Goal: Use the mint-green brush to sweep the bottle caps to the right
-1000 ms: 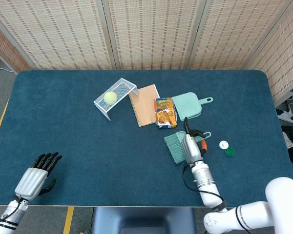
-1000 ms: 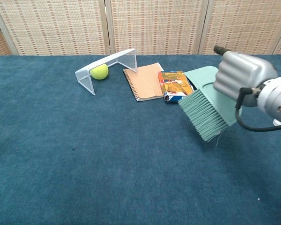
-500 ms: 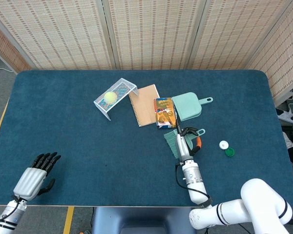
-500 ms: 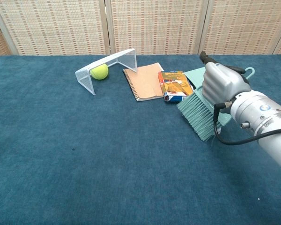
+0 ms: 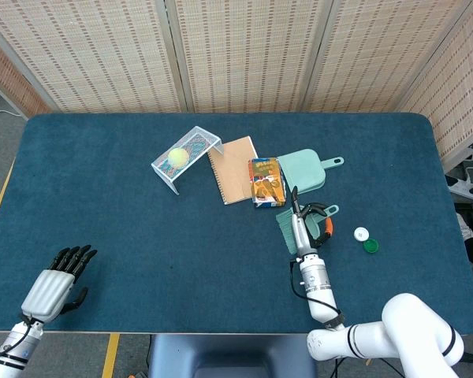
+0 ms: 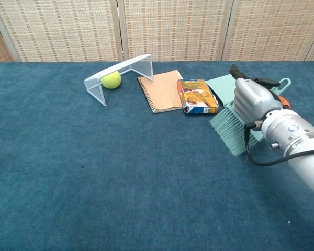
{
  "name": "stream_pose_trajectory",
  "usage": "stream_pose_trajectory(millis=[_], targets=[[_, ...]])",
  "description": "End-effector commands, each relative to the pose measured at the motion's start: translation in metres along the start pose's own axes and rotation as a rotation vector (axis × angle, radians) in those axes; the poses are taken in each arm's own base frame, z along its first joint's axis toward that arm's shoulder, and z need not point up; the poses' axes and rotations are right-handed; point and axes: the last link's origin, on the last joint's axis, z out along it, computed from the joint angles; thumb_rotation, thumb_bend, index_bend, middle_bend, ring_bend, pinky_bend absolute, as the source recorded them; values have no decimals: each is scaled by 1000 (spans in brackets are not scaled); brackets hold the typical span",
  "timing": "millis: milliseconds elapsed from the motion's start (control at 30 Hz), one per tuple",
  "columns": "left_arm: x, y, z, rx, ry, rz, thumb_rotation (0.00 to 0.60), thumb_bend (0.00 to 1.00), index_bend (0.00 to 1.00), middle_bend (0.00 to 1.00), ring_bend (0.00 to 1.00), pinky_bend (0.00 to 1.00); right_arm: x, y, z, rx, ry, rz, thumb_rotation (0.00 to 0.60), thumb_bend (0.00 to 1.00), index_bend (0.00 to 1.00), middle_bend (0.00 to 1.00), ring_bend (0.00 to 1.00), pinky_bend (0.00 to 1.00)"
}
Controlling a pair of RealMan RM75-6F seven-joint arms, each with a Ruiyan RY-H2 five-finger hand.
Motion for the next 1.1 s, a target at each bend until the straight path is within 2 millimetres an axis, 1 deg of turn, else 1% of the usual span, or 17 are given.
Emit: stream_pose_trajectory(millis=[33,200,333,667,800,833,867,933,1000,1100], targets=[[0,0,0,0,-2,1,600,456,0,0,0,74,-10,-3,2,3,-14,-28,600,598,994,873,607,0],[-2,0,0,1,-7,1,600,456,0,0,0,74,-29,-6,5,-2,-28,-83,600,598,994,873,607,0],[-1,1,0,3,-6,3,600,456,0,0,0,74,-48,-8,5,-7,-36,-136,600,598,994,873,607,0],[-3,4,0,-6,-8,11,600,456,0,0,0,74,-109,-19,-7,21,-94,-225,600,598,994,873,607,0],[-3,4,-1,-9,-10,13,600,456,0,0,0,74,-118,-20,-10,25,-104,-236,600,598,994,873,607,0],[-4,5,-1,-12,-11,15,600,456,0,0,0,74,-126,-21,-12,31,-118,-231,600,598,994,873,607,0],[-4,7,-1,-17,-12,16,600,456,0,0,0,74,-132,-18,-12,25,-128,-179,600,598,994,873,607,0],[-4,7,-1,-19,-10,16,600,456,0,0,0,74,-135,-9,-12,2,-102,-84,600,598,994,873,607,0],[-3,8,-2,-20,-8,15,600,457,0,0,0,74,-136,2,-12,-15,-109,33,600,598,994,873,607,0],[-2,7,-2,-20,-1,11,600,457,0,0,0,74,-136,24,-17,-40,-99,223,600,598,994,873,607,0]])
